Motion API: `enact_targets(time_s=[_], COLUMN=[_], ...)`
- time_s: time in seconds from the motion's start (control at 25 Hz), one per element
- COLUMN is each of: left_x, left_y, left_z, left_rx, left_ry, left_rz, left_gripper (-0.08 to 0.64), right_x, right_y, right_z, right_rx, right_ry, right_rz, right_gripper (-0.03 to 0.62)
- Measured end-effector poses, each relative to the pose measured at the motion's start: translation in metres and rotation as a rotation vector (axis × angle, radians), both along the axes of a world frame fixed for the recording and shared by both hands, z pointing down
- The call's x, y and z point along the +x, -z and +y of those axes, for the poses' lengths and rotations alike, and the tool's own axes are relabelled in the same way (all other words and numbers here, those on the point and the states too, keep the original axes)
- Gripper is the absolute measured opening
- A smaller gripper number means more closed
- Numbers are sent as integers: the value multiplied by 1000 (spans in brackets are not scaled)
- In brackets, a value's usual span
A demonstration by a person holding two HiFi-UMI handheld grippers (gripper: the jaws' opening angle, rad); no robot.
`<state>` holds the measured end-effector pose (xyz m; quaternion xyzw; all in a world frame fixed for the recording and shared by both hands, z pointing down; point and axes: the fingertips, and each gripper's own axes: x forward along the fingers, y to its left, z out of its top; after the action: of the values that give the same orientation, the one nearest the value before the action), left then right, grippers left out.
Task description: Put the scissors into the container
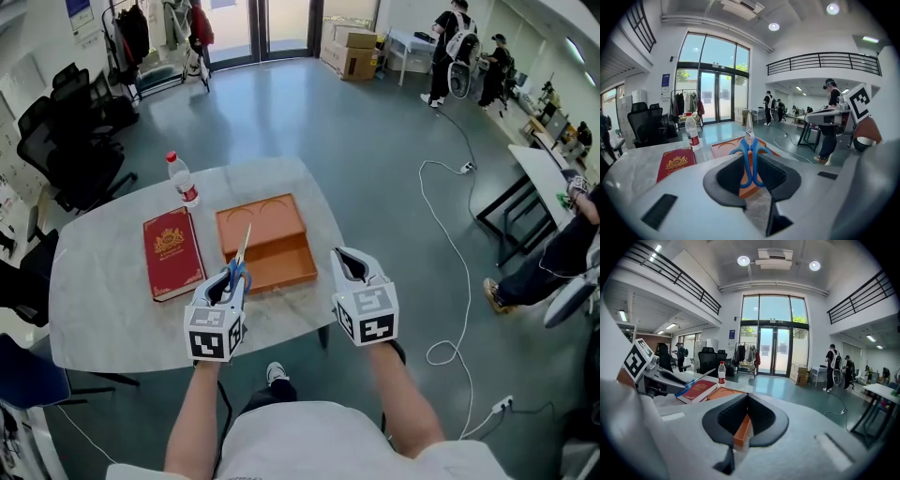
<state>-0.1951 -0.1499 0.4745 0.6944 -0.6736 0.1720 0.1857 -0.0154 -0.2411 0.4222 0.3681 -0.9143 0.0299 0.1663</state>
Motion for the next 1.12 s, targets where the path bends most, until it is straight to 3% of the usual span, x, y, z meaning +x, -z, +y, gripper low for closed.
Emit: enact_targets(time_s=[0.72,1.12], left_x=[-7,2], left_y=[-70,-102], left_z=[-63,-75], left_rx=[-166,-259], left_ry=[-371,-488], left_rz=[-139,-159], left_gripper=[84,84], right_x=[-43,-50], right_y=[-14,-34], right_z=[-52,-62], right_rx=[-5,-34], right_ry=[-110,-153], right_rz=[57,77], right_gripper=[5,5])
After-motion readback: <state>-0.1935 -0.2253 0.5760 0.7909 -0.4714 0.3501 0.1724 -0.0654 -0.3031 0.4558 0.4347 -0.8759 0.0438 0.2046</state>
